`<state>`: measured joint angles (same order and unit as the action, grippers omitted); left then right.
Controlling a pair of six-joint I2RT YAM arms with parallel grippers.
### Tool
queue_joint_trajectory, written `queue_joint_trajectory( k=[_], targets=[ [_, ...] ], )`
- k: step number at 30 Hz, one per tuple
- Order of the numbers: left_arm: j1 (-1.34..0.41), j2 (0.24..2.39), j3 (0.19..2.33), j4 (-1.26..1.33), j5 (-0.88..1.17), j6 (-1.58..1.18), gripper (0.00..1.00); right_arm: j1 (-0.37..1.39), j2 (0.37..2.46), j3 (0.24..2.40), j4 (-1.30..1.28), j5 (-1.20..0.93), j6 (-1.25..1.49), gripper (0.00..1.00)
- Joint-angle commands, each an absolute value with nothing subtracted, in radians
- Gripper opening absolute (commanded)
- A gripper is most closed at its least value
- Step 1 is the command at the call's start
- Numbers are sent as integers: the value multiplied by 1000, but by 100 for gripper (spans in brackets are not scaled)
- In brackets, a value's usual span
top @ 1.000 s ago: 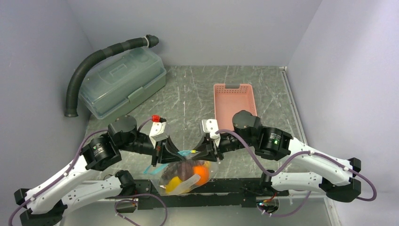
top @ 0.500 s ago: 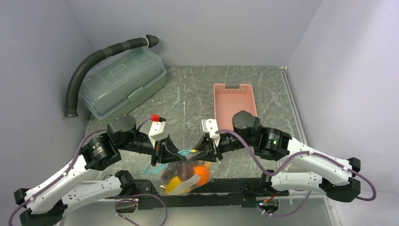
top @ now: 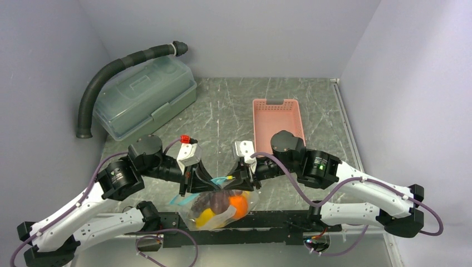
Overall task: Place the food in the zip-top bag and seal the zipper
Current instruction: Zip the zipper food storage bag at the center of the board.
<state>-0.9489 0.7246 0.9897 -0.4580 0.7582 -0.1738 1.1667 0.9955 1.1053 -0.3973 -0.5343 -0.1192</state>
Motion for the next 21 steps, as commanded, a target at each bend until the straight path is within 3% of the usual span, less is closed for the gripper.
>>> queue_joint_trajectory(
  k=[1,3,6,10,13,17,21],
  targets=[
    [-953,722,1012,-357,805,-181,0,1167,995,1132,-357,-548,-117,28],
    [-953,722,1011,-360,808,-180,0,1167,997,1136,-364,-552,-121,22],
    [-953,721,1011,-372,804,-177,0,1167,997,1144,-381,-553,-128,0],
    [-953,721,1017,-406,787,-164,2,1167,994,1148,-403,-557,-134,0],
    [-953,722,1032,-444,761,-147,11,1167,991,1163,-442,-547,-135,0],
    [-953,722,1058,-491,720,-126,40,1167,1006,1206,-523,-534,-131,0],
    [-953,718,1084,-501,684,-111,52,1167,1034,1247,-595,-523,-113,0]
  ],
)
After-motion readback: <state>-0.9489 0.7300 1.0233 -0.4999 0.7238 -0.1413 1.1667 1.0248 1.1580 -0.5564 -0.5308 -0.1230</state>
